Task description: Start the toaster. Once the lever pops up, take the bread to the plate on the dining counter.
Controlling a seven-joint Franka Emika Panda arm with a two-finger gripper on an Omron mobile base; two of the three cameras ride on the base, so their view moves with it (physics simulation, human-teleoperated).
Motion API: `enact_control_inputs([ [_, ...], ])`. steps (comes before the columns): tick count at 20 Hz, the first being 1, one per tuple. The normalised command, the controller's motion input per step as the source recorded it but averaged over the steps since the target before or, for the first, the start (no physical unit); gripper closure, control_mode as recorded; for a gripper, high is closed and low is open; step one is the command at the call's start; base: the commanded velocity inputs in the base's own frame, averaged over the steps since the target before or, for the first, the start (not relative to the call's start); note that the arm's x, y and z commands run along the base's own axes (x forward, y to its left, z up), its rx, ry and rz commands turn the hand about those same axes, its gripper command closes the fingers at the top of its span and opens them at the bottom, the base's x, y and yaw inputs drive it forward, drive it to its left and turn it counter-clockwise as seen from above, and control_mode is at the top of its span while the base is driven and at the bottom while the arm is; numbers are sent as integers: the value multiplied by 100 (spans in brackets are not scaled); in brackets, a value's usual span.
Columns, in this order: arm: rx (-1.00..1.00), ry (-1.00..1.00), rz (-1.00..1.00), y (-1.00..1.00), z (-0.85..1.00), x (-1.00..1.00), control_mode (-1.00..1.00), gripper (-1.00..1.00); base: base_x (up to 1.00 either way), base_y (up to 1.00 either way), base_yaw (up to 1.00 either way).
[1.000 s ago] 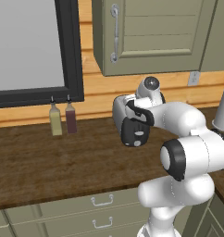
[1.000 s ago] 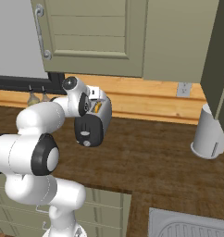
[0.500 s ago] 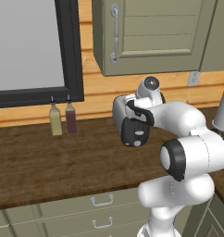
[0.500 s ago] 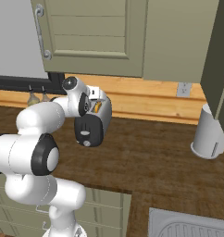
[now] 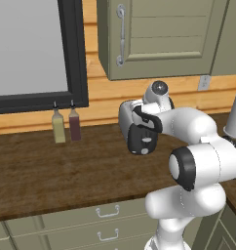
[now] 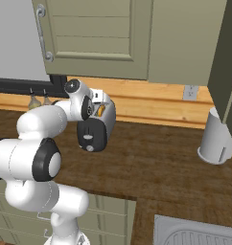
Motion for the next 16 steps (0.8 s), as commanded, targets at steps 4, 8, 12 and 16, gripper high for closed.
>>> enact_control_inputs([
  [4,0,0,0,0,0,0,-100,-100,0,0,0],
  [8,0,0,0,0,0,0,-100,-100,0,0,0],
  [12,0,0,0,0,0,0,-100,-100,0,0,0],
  [16,0,0,0,0,0,0,-100,-100,0,0,0],
])
